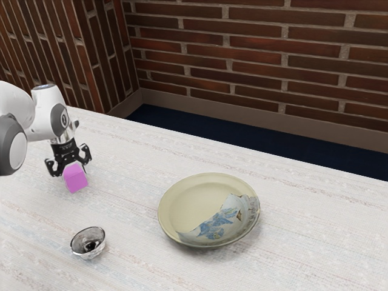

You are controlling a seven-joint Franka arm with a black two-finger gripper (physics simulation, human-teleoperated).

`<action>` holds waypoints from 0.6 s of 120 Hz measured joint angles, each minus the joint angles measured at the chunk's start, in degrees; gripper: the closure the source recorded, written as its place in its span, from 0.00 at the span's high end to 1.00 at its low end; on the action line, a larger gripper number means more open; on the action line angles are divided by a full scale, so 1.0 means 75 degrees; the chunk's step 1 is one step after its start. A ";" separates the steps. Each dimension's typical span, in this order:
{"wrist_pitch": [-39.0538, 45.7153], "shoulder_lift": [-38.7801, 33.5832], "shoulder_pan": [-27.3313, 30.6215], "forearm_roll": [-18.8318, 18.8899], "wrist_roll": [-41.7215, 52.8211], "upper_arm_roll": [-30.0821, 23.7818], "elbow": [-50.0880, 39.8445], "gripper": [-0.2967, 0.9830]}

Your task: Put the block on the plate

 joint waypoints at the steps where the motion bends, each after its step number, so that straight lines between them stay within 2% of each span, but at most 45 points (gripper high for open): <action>1: 0.0001 -0.0001 0.0000 -0.0008 0.0000 0.0000 0.0000 0.65; 14: 0.0011 -0.0003 0.0000 -0.0069 0.0000 -0.0002 0.0000 0.57; 44: -0.0004 -0.0249 -0.0069 -0.0059 -0.0047 -0.0003 -0.0068 0.51; 72: -0.0101 -0.1009 -0.0604 -0.0039 -0.0184 -0.0240 -0.0203 0.47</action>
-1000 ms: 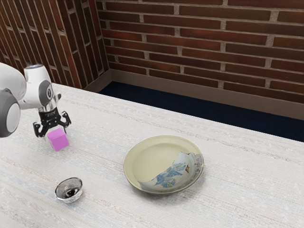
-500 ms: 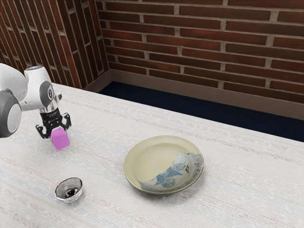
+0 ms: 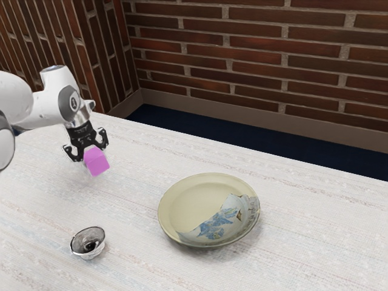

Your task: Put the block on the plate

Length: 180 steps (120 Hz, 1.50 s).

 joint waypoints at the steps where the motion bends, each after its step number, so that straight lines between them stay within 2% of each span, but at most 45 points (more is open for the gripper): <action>1: -0.0002 -0.0032 -0.0028 -0.0001 -0.0009 -0.0013 -0.0015 0.47; 16: -0.0027 -0.0666 -0.0424 -0.0008 -0.0232 -0.0407 -0.0361 0.47; 47: 0.0012 -0.1300 -0.0535 -0.0016 -0.1132 -0.2061 -0.0471 0.48; 77: 0.0151 -0.1228 -0.0520 -0.0028 -0.2332 -0.3500 -0.0483 0.49; 103: 0.0470 -0.1032 -0.0515 -0.0042 -0.3452 -0.4473 -0.0770 0.50; 120: 0.0689 -0.1026 -0.0506 -0.0061 -0.4123 -0.4725 -0.0997 0.50; 137: 0.0805 -0.1047 -0.0506 -0.0039 -0.4621 -0.4752 -0.1024 0.63; 162: 0.0802 -0.1322 -0.0595 0.0010 -0.5107 -0.4740 -0.1017 0.72; 180: 0.0522 -0.1682 -0.0940 0.0121 -0.5045 -0.3981 -0.0911 0.74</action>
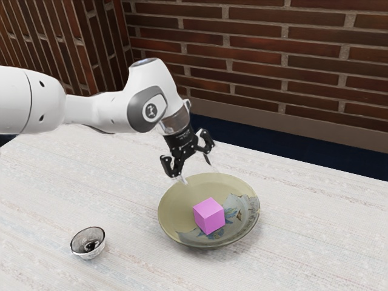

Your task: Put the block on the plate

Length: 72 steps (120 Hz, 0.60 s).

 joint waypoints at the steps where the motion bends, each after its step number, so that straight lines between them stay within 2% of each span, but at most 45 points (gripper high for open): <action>1: -0.0028 -0.0014 -0.0019 0.0055 0.0032 0.0052 0.0013 0.74; 26: -0.0739 -0.0276 -0.0464 0.1239 0.1327 0.1149 0.0279 0.76; 45: -0.1115 -0.0511 -0.0570 0.2114 0.2657 0.1592 0.0416 0.76; 72: -0.1637 -0.1100 -0.0558 0.2803 0.4332 0.1822 0.0424 0.77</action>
